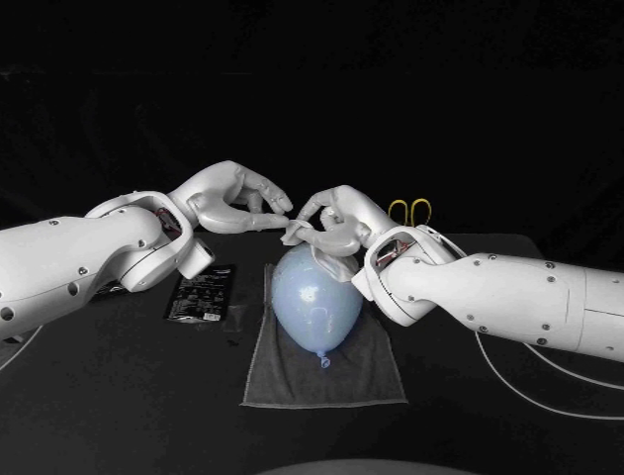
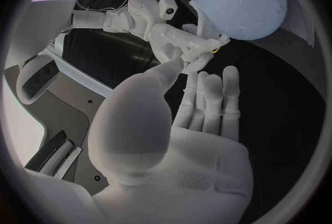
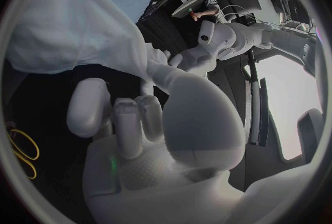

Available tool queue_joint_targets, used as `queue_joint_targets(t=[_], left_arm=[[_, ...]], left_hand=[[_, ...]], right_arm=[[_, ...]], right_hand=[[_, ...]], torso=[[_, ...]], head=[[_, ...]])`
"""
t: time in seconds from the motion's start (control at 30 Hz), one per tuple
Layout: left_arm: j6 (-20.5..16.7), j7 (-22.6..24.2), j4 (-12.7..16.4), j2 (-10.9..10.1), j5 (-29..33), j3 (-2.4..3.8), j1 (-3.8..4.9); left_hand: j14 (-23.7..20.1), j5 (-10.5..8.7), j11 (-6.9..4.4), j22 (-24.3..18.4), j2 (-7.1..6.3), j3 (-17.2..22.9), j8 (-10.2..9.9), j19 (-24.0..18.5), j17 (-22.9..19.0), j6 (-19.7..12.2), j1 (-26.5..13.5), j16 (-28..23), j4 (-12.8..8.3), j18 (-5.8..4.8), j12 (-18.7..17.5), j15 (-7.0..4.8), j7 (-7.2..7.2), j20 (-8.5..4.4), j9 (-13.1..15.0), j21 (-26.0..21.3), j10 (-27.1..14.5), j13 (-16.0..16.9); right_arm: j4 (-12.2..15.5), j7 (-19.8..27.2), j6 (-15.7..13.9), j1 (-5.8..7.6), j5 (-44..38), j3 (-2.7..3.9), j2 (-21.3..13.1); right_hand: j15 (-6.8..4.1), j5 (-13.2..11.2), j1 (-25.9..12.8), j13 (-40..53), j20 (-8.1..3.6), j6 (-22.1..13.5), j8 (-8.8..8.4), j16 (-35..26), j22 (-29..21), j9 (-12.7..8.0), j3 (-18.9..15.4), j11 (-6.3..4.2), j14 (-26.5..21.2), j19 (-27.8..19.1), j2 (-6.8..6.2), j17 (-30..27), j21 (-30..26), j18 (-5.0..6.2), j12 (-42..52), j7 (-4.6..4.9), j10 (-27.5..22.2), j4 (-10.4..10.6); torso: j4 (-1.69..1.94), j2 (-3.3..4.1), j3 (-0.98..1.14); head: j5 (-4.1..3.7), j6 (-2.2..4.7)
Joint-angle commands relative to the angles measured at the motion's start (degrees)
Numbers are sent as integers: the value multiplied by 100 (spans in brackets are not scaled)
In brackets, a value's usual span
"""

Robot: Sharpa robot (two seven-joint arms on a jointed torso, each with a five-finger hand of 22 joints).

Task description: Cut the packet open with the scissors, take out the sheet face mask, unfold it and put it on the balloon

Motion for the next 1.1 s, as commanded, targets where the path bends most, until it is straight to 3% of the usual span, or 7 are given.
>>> queue_joint_targets(t=[0.03, 0.17, 0.43, 0.77, 1.1], left_arm=[[-146, -107, 1, -11, 94, 5, 5], [-167, -129, -1, -45, 146, 6, 5], [-191, -109, 35, -109, 198, 0, -21], [-461, 85, 155, -162, -62, -2, -184], [-744, 8, 184, -91, -91, -5, -230]], left_hand=[[-12, 8, -4, -37, 6, -98, -44, 23, -14, -48, -88, -29, 41, 70, -42, 30, -4, 41, -13, -50, -56, -7], [-6, 8, -5, -120, -11, -323, -45, 89, -43, -44, -158, -41, 218, 74, -31, 35, 1, 56, -34, -156, -69, -7], [4, 9, -15, -219, -24, -701, -16, 185, -77, 7, -60, -41, 412, 75, 3, 27, -8, 52, -51, -277, -83, 1], [7, 8, -21, -269, -4, -838, -2, 250, -103, 12, 348, -41, 342, 74, 7, 15, -23, 35, -65, -331, -103, -6], [41, 8, -29, -285, 5, -1022, 19, 299, -112, 30, 320, -19, 451, 75, 70, 11, -22, 30, -67, -339, -58, 19]], right_arm=[[2, 183, 40, 0, 607, 4, -19], [-8, 196, 50, 0, 824, 4, -37], [-3, 214, 44, 0, 1017, 4, -79], [47, 263, 48, 0, 1125, 4, -144], [89, 310, 38, -2, 1190, 4, -186]], right_hand=[[-43, 83, -172, 876, -44, 16, 22, 40, 902, 18, -23, -31, 587, -8, 15, 1458, 10, -60, 21, -36, 167, 117], [-53, 314, -380, 882, -57, 41, 17, 43, 902, 28, -109, -40, 588, -10, -18, 1466, 19, -62, 16, -44, 166, 254], [-54, 428, -533, 887, -61, 57, 6, 46, 902, 31, -187, -39, 590, -10, -26, 1473, 28, -63, 12, -41, 166, 374], [-43, 463, -688, 840, -55, 50, -22, 40, 888, 28, -294, -25, 587, -28, -36, 1459, -24, -55, -42, -25, 124, 516], [-35, 432, -785, 843, -49, 55, -36, 41, 887, 27, -357, -15, 587, -31, -6, 1461, -27, -55, -46, -16, 123, 626]], torso=[[-4, 0, -1], [2, 4, 1], [-4, 3, -1], [0, 2, 0], [-4, 4, -1]], head=[[5, 0], [2, 5], [11, 16], [21, 80], [39, 122]])
